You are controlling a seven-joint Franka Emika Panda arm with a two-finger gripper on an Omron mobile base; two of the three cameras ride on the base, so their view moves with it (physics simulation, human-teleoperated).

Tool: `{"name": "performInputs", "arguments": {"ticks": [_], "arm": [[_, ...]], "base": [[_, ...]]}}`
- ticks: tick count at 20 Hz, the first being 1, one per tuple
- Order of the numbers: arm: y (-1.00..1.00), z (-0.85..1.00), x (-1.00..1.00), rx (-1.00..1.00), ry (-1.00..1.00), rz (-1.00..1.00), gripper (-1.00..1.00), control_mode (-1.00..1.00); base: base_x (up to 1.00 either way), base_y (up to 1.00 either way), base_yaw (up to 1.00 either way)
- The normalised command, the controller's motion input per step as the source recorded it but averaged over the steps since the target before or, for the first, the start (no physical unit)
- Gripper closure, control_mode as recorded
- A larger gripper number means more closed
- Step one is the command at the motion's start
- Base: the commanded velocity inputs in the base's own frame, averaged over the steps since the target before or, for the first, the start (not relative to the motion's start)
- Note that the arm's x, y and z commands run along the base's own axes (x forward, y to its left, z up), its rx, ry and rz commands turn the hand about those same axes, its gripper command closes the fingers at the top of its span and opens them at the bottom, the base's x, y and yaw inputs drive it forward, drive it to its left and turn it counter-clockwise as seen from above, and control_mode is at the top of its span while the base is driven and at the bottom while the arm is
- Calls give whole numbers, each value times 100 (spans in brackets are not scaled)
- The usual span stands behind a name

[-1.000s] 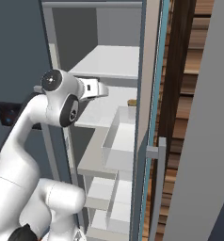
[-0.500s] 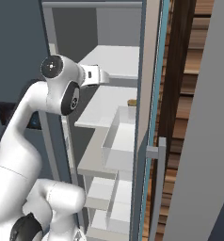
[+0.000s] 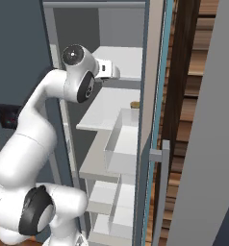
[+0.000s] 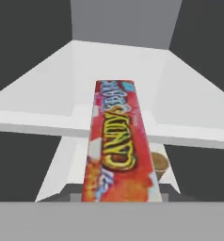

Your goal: Move the bar and cup from the second highest shelf to the top shelf to make space. Then, place the pitcher from the counter on the cleared second highest shelf.

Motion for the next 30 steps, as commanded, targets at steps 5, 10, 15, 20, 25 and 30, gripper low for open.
{"name": "performInputs", "arguments": {"ticks": [5,10,15,20,25,30], "arm": [[-24,-3,68,3,3,0,100,-100],[-16,-6,77,1,2,0,100,-100],[0,-24,63,0,0,0,100,-100],[0,-40,65,0,0,0,100,-100],[0,-35,70,0,0,0,-100,-100],[-4,-26,64,0,0,0,-100,-100]], "base": [[0,0,0],[0,0,0],[0,0,0],[0,0,0],[0,0,0],[0,0,0]]}}
